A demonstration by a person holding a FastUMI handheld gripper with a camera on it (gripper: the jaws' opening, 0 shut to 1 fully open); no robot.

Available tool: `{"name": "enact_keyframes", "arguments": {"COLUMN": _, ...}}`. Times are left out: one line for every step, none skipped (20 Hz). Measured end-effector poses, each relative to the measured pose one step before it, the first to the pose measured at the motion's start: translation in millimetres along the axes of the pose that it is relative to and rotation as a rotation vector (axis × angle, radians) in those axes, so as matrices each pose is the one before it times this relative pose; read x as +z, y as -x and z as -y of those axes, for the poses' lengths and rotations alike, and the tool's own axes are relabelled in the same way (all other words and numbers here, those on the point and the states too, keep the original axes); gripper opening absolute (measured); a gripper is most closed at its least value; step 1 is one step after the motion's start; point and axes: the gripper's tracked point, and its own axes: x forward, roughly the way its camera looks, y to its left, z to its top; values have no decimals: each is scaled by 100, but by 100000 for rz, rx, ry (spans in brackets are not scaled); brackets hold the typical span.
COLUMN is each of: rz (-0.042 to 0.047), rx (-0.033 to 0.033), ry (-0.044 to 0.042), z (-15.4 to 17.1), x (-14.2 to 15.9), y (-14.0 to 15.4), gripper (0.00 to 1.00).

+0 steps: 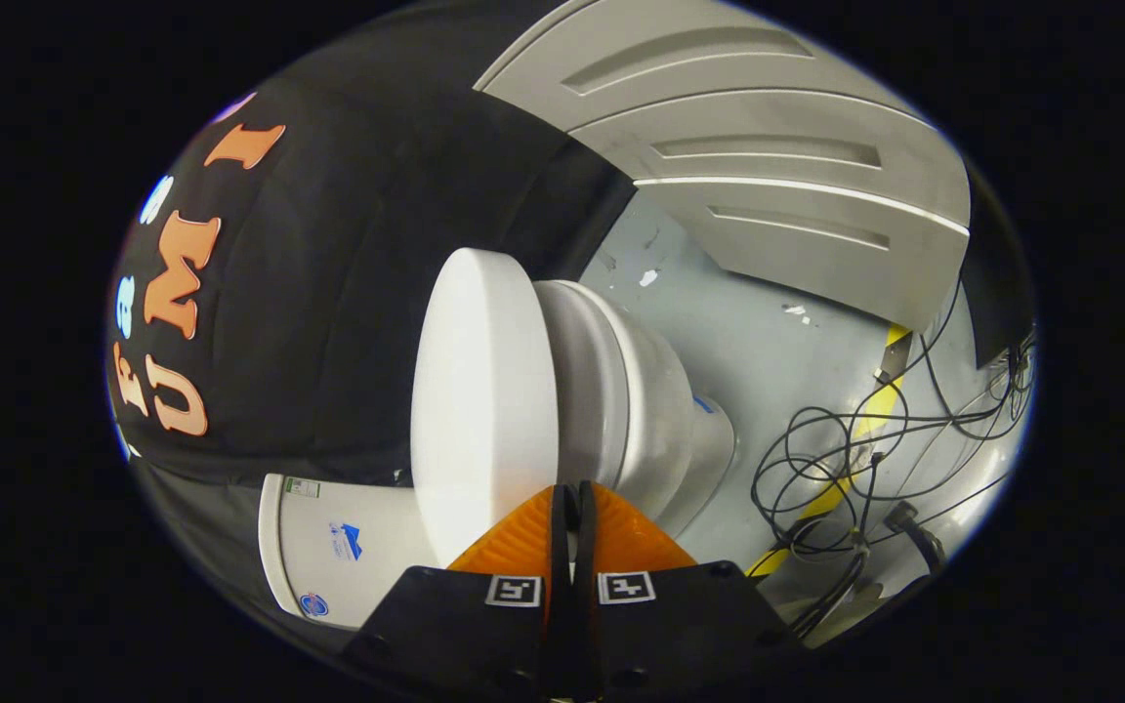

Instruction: Open the toilet lid.

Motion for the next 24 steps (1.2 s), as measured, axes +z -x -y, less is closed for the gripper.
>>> {"name": "enact_keyframes", "arguments": {"rz": 1388, "rx": 5, "ry": -431, "z": -699, "x": 134, "y": 402, "gripper": 8}}
{"name": "enact_keyframes", "arguments": {"rz": 3451, "rx": -29, "ry": 332, "z": -823, "x": 460, "y": 295, "gripper": 8}}
{"name": "enact_keyframes", "arguments": {"rz": 1106, "rx": -118, "ry": 1931, "z": -674, "x": 67, "y": 219, "gripper": 8}}
{"name": "enact_keyframes", "arguments": {"rz": 1113, "rx": -362, "ry": 2086, "z": -677, "x": 218, "y": 406, "gripper": 8}}
{"name": "enact_keyframes", "arguments": {"rz": 524, "rx": 8, "ry": 1652, "z": -687, "x": -25, "y": 300, "gripper": 8}}
{"name": "enact_keyframes", "arguments": {"rz": 647, "rx": 418, "ry": 1006, "z": -888, "x": 37, "y": 511, "gripper": 8}}
{"name": "enact_keyframes", "arguments": {"rz": 946, "rx": 407, "ry": 1424, "z": -887, "x": 199, "y": 469, "gripper": 8}}
{"name": "enact_keyframes", "arguments": {"rz": 735, "rx": -32, "ry": 2330, "z": -832, "x": 42, "y": 453, "gripper": 8}}
{"name": "enact_keyframes", "arguments": {"rz": 711, "rx": -1161, "ry": 2229, "z": -761, "x": 34, "y": 439, "gripper": 7}}
{"name": "enact_keyframes", "arguments": {"rz": 400, "rx": -1824, "ry": 2786, "z": -589, "x": 15, "y": 305, "gripper": 7}}
{"name": "enact_keyframes", "arguments": {"rz": 648, "rx": -1689, "ry": 3229, "z": -551, "x": -95, "y": 387, "gripper": 8}}
{"name": "enact_keyframes", "arguments": {"rz": 569, "rx": -924, "ry": 3020, "z": -749, "x": -13, "y": 396, "gripper": 7}}
{"name": "enact_keyframes", "arguments": {"rz": 741, "rx": -98, "ry": 1649, "z": -850, "x": 29, "y": 427, "gripper": 8}}
{"name": "enact_keyframes", "arguments": {"rz": 609, "rx": 334, "ry": 997, "z": -866, "x": 54, "y": 535, "gripper": 8}}
{"name": "enact_keyframes", "arguments": {"rz": 494, "rx": 276, "ry": 670, "z": -740, "x": -47, "y": 398, "gripper": 8}}
{"name": "enact_keyframes", "arguments": {"rz": 497, "rx": 146, "ry": 752, "z": -702, "x": 10, "y": 370, "gripper": 7}}
{"name": "enact_keyframes", "arguments": {"rz": 644, "rx": 295, "ry": 921, "z": -789, "x": -42, "y": 483, "gripper": 8}}
{"name": "enact_keyframes", "arguments": {"rz": 643, "rx": 444, "ry": 928, "z": -817, "x": 11, "y": 413, "gripper": 8}}
{"name": "enact_keyframes", "arguments": {"rz": 418, "rx": 129, "ry": 598, "z": -677, "x": 6, "y": 320, "gripper": 7}}
{"name": "enact_keyframes", "arguments": {"rz": -361, "rx": -171, "ry": 989, "z": -656, "x": -91, "y": 280, "gripper": 7}}
{"name": "enact_keyframes", "arguments": {"rz": -359, "rx": -294, "ry": 962, "z": -637, "x": -101, "y": 386, "gripper": 7}}
{"name": "enact_keyframes", "arguments": {"rz": -165, "rx": -471, "ry": 793, "z": -609, "x": -58, "y": 278, "gripper": 8}}
{"name": "enact_keyframes", "arguments": {"rz": 646, "rx": -726, "ry": 1030, "z": -597, "x": 6, "y": 174, "gripper": 8}}
{"name": "enact_keyframes", "arguments": {"rz": 881, "rx": -918, "ry": 1923, "z": -498, "x": -3, "y": 226, "gripper": 8}}
